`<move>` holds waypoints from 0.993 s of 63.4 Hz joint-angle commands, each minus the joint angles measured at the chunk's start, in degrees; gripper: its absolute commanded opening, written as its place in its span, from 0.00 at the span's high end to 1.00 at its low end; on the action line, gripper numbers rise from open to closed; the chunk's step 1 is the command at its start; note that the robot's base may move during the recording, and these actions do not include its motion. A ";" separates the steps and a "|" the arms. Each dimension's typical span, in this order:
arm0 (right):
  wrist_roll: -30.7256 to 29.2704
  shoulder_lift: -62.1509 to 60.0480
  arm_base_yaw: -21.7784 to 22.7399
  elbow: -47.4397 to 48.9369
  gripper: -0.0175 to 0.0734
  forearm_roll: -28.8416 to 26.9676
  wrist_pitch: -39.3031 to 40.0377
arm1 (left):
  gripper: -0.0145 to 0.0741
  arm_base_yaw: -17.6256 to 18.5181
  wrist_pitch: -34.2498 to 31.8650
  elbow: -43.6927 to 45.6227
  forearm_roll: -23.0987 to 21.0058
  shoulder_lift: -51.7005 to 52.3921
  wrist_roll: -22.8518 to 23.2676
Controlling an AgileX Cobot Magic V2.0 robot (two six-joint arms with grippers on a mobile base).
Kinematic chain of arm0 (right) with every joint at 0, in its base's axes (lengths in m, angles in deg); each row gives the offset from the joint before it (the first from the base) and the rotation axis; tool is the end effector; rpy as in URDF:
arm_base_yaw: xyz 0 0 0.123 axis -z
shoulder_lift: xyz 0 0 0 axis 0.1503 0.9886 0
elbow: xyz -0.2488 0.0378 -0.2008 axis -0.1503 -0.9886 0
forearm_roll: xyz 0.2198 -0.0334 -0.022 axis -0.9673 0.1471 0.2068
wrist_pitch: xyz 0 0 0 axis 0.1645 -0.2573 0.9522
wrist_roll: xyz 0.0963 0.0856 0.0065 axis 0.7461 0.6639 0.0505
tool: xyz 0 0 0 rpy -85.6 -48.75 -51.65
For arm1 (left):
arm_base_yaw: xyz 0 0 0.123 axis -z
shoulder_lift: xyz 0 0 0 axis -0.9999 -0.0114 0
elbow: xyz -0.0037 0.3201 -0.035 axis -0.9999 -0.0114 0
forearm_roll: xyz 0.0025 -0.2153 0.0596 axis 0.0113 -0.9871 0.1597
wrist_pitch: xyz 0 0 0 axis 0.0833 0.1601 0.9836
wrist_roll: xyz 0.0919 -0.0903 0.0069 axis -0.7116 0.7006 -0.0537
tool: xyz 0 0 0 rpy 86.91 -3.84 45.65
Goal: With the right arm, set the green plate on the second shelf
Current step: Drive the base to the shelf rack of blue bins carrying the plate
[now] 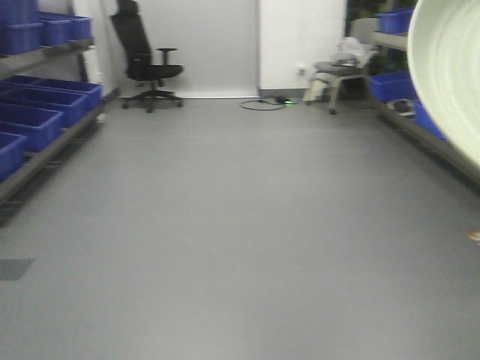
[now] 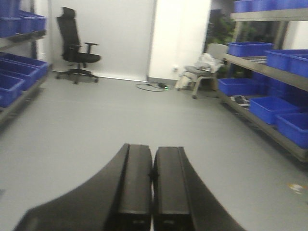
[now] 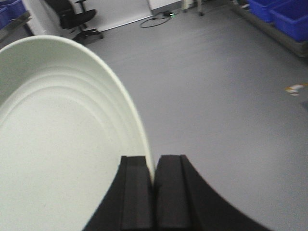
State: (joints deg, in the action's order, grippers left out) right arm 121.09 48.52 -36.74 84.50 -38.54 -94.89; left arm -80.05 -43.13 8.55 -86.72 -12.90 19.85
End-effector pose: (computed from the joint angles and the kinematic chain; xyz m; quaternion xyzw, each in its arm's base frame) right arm 0.0169 -0.0524 0.2671 0.1127 0.7624 0.1239 0.6250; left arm 0.0278 -0.0047 0.2102 0.0100 0.6879 -0.1073 0.7177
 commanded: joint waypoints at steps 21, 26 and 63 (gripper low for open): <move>0.32 0.93 0.23 1.73 0.75 3.07 4.64 | 0.69 0.28 -5.10 -2.34 -0.47 1.04 0.19; 0.32 0.93 0.23 1.73 0.75 3.07 4.64 | 0.69 0.28 -5.10 -2.34 -0.47 1.04 0.19; 0.32 0.93 0.23 1.73 0.75 3.07 4.64 | 0.69 0.28 -5.10 -2.34 -0.47 1.04 0.19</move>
State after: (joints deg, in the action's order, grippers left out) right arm 121.09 48.52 -36.74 84.50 -38.45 -95.46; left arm -80.05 -43.13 8.55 -86.72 -12.90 19.85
